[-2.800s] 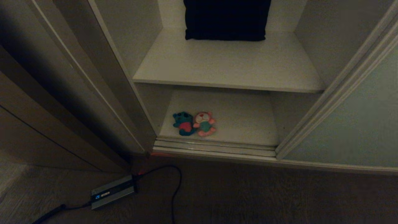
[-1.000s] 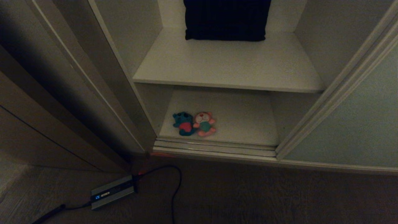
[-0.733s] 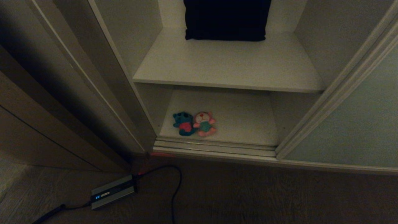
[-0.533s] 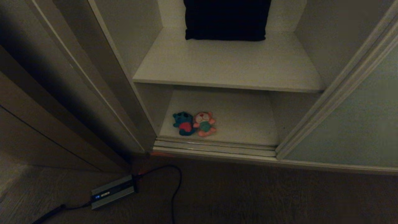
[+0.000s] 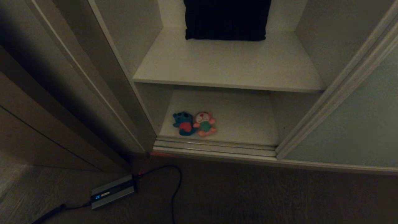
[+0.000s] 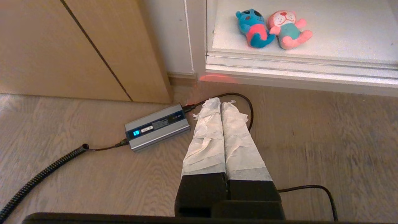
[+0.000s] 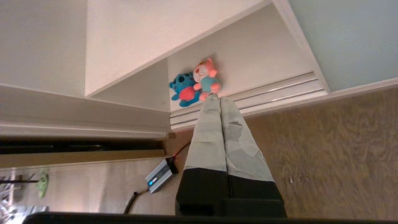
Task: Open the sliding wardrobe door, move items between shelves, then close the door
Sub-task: Close the door
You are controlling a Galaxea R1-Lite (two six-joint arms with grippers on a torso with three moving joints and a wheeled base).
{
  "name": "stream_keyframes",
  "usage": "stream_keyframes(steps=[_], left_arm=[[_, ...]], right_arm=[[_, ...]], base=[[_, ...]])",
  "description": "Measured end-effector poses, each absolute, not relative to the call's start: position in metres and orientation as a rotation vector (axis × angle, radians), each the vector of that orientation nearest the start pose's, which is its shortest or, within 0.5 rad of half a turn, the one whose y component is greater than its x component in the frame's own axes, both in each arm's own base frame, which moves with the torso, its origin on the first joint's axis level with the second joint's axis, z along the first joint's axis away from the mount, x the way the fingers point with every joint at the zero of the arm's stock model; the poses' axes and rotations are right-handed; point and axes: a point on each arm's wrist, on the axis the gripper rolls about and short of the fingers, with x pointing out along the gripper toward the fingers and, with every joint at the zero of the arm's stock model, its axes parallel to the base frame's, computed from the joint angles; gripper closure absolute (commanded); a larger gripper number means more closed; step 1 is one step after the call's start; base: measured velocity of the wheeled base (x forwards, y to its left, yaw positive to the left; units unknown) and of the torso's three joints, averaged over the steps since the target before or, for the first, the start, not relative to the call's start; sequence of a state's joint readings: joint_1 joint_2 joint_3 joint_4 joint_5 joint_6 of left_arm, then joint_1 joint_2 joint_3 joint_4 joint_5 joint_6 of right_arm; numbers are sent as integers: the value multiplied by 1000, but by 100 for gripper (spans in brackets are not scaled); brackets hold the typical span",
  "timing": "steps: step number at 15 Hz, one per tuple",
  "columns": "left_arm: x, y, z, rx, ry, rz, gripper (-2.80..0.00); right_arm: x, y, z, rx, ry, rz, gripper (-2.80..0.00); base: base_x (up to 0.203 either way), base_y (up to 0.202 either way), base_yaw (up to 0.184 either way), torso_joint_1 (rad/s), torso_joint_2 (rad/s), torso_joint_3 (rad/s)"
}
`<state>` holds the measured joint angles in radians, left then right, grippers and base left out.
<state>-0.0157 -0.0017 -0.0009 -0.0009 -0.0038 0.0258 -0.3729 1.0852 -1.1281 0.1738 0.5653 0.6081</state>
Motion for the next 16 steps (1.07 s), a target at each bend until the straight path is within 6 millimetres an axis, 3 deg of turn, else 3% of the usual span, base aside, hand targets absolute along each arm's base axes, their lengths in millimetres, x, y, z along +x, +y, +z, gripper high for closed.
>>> stream_keyframes(steps=[6,16], left_arm=[[-23,0,76,26,-4,-19,0],[-23,0,76,26,-4,-19,0]], right_arm=[[175,-56,328,677,171,152,0],[217,-74,317,694,201,135,0]], base=[[0,0,0,0,0,0],[0,0,0,0,0,0]])
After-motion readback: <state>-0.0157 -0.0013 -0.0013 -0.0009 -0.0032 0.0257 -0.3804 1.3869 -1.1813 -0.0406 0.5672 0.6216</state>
